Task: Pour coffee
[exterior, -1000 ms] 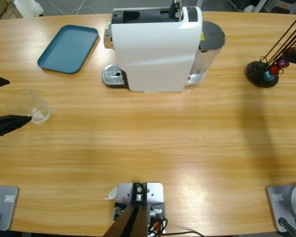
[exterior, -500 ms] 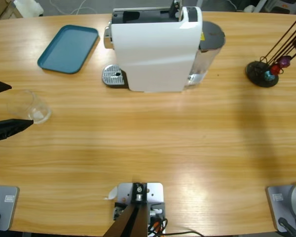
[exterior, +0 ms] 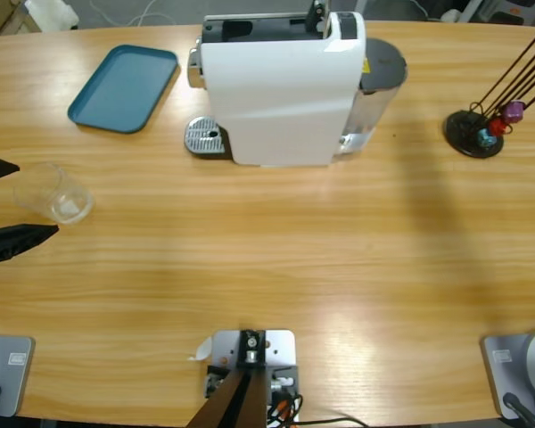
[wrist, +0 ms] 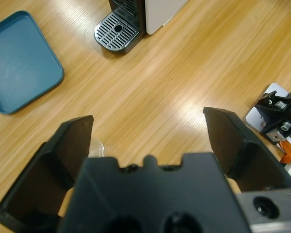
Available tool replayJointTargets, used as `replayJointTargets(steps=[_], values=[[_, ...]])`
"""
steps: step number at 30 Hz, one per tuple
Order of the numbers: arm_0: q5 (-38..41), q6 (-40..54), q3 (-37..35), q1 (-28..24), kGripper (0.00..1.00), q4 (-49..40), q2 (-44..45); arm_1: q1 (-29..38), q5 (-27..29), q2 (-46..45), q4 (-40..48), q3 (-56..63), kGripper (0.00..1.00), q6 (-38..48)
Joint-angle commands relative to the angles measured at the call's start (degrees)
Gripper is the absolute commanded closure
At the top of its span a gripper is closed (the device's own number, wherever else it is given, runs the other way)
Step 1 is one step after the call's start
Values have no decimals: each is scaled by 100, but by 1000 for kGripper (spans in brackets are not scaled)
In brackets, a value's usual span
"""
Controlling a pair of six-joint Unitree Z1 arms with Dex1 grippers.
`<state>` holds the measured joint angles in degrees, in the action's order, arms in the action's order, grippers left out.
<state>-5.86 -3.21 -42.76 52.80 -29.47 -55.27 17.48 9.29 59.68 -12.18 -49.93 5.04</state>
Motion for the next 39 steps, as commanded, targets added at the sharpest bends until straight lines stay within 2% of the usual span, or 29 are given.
replayJointTargets(steps=[1, 3, 8, 13, 18, 30, 39], values=[[-91, -29, 202, 35, 23, 20, 271, 1873, -2066, 436, -225, -66, 1000, -1128], [-91, -4, 117, 35, 23, -124, 277, 2369, -2244, 904, -297, -462, 1000, -1587], [-88, 98, 82, 37, 23, -551, 459, 3070, -2594, 2368, -1225, -2117, 1000, -3183], [-74, 75, 84, 35, 23, -595, 574, 3141, -2511, 3574, -1580, -3480, 1000, -3986], [-54, 75, 79, 35, 23, -604, 588, 3046, -2506, 4477, -1795, -4534, 1000, -4259], [-47, 75, 93, 28, 23, -595, 526, 2307, -2420, 4738, -1832, -4462, 1000, -4521], [-52, 75, 102, 28, 23, -585, 489, 2260, -2650, 4868, -1702, -4146, 1000, -4450]])
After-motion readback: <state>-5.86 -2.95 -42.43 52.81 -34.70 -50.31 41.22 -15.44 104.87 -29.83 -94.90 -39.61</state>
